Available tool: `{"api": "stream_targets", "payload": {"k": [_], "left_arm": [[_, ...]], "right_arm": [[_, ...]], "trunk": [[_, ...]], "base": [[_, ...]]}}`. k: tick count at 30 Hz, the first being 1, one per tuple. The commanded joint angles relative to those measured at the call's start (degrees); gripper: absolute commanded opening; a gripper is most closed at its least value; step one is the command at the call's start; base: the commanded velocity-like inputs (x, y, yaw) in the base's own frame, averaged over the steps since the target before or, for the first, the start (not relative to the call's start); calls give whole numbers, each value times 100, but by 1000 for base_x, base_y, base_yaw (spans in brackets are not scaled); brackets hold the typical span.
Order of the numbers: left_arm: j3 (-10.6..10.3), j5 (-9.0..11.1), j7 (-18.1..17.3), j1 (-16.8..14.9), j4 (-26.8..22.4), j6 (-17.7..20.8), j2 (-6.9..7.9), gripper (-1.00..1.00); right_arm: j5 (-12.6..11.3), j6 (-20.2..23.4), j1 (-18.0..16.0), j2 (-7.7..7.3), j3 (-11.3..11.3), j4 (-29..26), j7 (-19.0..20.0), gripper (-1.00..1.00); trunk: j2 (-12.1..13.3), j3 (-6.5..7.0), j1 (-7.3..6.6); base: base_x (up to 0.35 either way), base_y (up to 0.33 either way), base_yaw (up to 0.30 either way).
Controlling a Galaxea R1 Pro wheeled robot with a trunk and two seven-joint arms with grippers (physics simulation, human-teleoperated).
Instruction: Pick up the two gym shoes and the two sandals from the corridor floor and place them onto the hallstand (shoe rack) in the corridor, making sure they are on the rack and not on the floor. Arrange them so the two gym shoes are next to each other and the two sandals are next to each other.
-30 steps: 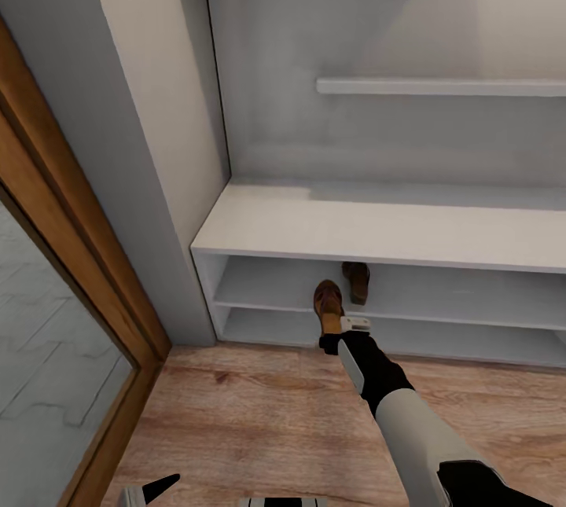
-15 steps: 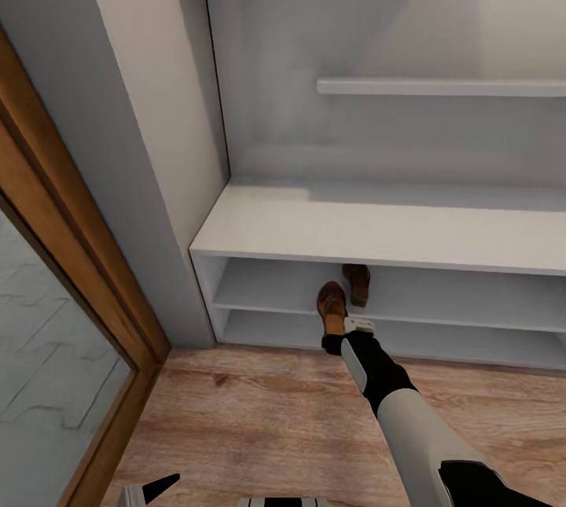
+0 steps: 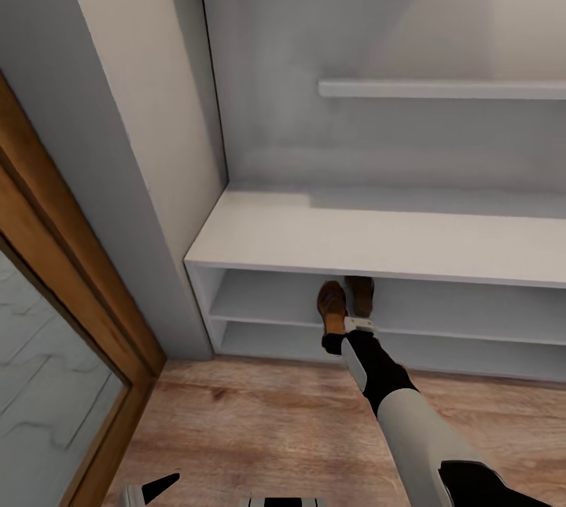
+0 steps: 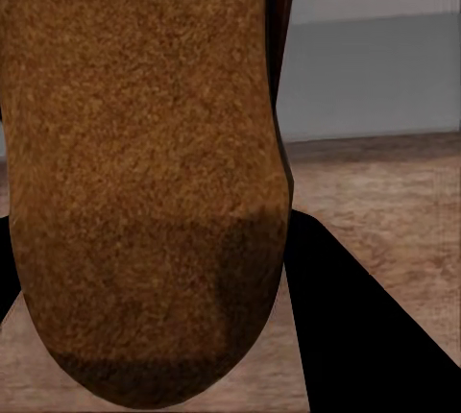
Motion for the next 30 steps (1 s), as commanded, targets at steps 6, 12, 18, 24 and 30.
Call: {"api": "stream_targets", "payload": {"k": [6, 12, 18, 24, 30], "left_arm": [[1, 10, -20, -3, 5, -33, -5, 100], [3, 10, -26, -3, 5, -31, -5, 100], [3, 10, -25, -3, 5, -25, -5, 100], [2, 10, -29, -3, 5, -31, -5, 100], [3, 6, -20, -3, 5, -23, -5, 100]], "right_arm": [[-51, 19, -2, 5, -22, -10, -30, -100], [-50, 19, -2, 5, -25, -10, -30, -100], [-50, 19, -2, 5, -27, -11, -30, -100], [-50, 15, -2, 5, -27, -15, -30, -100], [-50, 19, -2, 5, -27, -18, -30, -100]], "trunk": [[-2, -5, 1], [-2, -5, 1], [-2, -5, 1], [-2, -5, 1], [-2, -5, 1]], "base": [[255, 0, 0], [63, 0, 0], [114, 0, 0], [132, 0, 0], [68, 0, 0]]}}
